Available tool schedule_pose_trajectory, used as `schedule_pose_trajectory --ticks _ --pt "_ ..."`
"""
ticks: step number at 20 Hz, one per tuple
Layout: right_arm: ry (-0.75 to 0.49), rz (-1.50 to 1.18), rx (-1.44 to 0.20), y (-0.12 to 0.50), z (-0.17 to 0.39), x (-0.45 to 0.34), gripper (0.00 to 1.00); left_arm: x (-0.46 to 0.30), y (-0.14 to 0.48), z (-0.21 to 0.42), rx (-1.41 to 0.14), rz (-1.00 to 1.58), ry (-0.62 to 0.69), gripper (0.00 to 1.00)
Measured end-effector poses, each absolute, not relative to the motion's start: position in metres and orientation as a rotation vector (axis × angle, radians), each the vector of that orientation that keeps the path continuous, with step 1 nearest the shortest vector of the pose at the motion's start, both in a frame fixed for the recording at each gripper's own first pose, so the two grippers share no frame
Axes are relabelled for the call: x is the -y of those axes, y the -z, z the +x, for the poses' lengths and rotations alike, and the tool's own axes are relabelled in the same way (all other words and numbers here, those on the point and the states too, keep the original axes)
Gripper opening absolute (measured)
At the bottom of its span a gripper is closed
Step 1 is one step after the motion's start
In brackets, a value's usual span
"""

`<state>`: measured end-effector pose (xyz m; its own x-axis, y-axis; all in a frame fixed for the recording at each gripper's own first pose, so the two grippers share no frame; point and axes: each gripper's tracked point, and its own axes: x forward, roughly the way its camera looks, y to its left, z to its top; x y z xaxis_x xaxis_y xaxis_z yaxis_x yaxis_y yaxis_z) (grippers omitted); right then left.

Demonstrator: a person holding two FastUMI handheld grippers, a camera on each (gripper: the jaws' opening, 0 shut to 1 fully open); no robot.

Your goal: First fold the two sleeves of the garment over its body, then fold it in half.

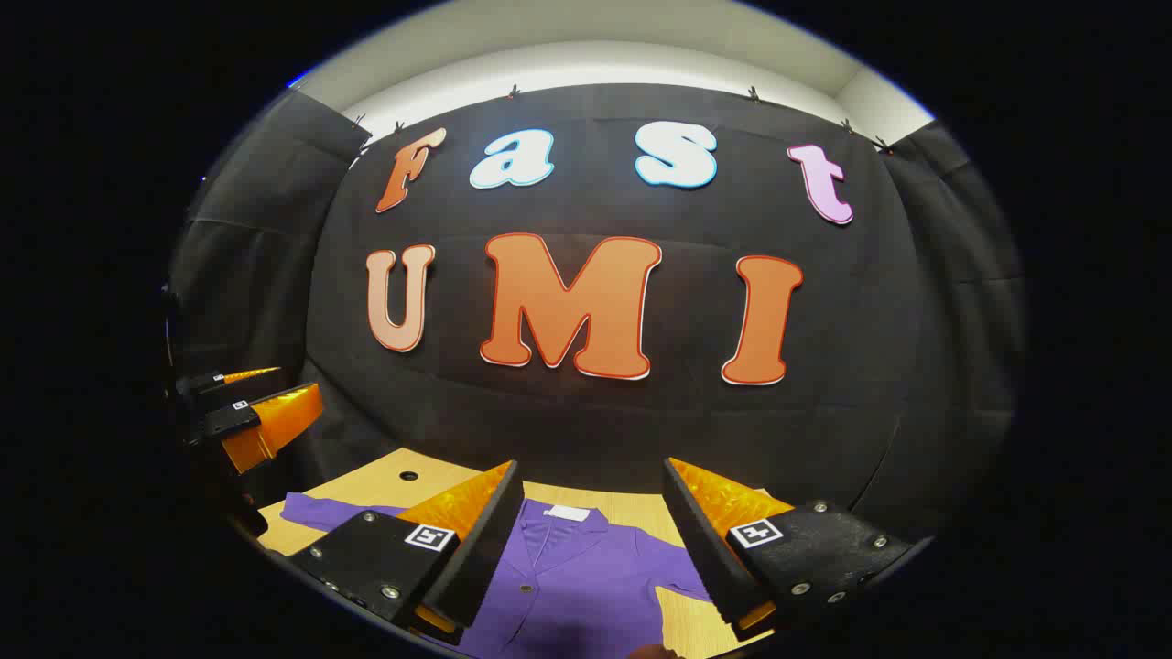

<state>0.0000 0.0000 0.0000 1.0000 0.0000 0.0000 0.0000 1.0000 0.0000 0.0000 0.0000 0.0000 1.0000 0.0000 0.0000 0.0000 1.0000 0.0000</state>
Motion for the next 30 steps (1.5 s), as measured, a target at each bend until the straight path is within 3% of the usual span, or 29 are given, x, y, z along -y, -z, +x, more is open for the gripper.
schedule_pose_trajectory --ticks 15,30 --pt "0.061 -0.024 -0.025 0.02 0.018 0.055 0.93 0.04 0.023 0.019 -0.012 0.047 0.022 0.96" --pt "0.384 -0.003 -0.447 0.179 0.017 0.247 0.94 0.061 0.025 0.035 -0.026 0.11 -0.019 0.95"
